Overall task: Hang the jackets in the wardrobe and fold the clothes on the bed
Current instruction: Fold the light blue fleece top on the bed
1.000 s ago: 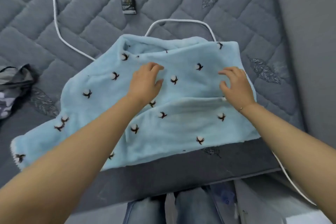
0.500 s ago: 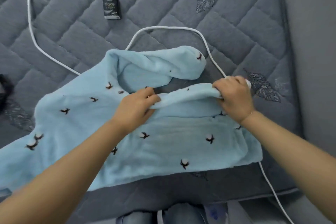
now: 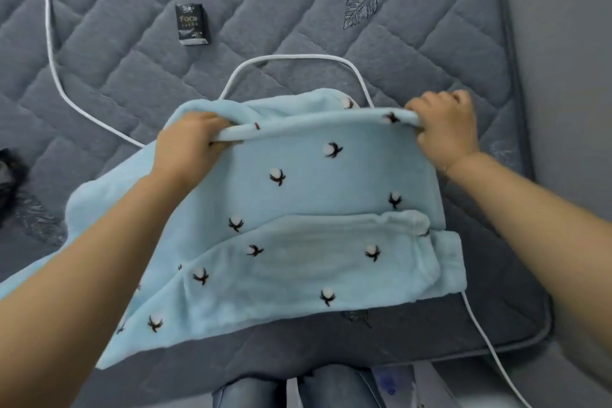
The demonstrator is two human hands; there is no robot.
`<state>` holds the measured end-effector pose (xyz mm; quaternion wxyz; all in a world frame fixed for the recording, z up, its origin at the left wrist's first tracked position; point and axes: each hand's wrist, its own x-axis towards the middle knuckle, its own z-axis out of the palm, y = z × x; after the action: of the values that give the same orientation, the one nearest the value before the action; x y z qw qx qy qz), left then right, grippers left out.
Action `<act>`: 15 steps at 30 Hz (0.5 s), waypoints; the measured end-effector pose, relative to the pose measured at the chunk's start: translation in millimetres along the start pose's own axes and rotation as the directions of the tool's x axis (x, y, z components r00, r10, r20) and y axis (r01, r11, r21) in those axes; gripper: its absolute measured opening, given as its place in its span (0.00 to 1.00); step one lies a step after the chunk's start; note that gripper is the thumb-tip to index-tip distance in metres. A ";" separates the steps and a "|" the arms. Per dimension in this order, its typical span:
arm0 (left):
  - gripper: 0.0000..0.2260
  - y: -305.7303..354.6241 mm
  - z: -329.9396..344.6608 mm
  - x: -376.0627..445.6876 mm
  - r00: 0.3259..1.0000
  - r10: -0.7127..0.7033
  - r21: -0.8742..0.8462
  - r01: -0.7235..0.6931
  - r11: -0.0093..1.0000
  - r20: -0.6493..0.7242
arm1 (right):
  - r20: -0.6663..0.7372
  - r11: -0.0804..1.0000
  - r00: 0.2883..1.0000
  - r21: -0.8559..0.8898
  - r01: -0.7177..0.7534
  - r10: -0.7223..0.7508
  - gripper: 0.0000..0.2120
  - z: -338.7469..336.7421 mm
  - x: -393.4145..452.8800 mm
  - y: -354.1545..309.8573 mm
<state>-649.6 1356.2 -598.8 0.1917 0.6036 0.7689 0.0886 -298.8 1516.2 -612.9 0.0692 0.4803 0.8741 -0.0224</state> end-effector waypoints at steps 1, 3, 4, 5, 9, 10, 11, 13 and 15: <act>0.07 3.8 -3.5 7.7 1.000 0.005 0.008 -0.005 1.000 0.008 | 0.008 1.000 1.000 -0.009 -0.030 0.030 0.13 -2.5 14.1 3.1; 0.08 11.7 -4.5 9.7 1.000 0.007 0.015 -0.007 1.000 0.014 | 0.017 0.996 0.997 0.039 -0.082 0.082 0.12 -4.9 27.6 4.8; 0.07 15.4 -5.0 2.9 1.000 0.007 0.004 -0.007 1.000 0.000 | 0.014 0.993 0.996 0.077 -0.086 0.085 0.12 -5.6 25.7 3.4; 0.06 18.2 -4.4 -6.6 1.000 0.013 -0.021 -0.013 1.000 -0.020 | 0.000 0.991 0.998 0.112 -0.068 0.069 0.13 -6.0 19.1 2.4; 0.07 26.5 0.5 -81.8 0.988 0.150 -0.100 -0.153 0.983 -0.034 | -0.057 0.972 0.998 0.234 0.027 -0.014 0.17 -5.4 -50.4 7.6; 0.09 29.2 5.5 -104.2 0.981 0.191 -0.098 -0.193 0.976 -0.026 | -0.050 0.968 0.998 0.245 0.047 -0.036 0.18 -4.2 -71.9 9.0; 0.10 31.4 13.2 -125.6 0.976 0.216 -0.096 -0.216 0.972 -0.009 | -0.033 0.967 0.998 0.247 0.066 -0.059 0.20 -1.3 -93.2 8.8; 0.13 35.3 36.3 -158.5 0.970 0.203 -0.103 -0.189 0.976 0.137 | 0.030 0.970 0.996 0.231 0.079 -0.088 0.23 9.4 -132.0 2.2; 0.24 38.9 58.0 -180.7 0.888 0.151 -0.063 -0.137 0.989 0.434 | 0.118 0.968 0.991 0.249 0.026 -0.057 0.28 19.8 -161.7 -15.6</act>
<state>-555.7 1186.8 -603.3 0.3614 0.6602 0.6580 -0.0234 -224.4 1370.5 -609.9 0.0628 0.4644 0.8683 -0.1626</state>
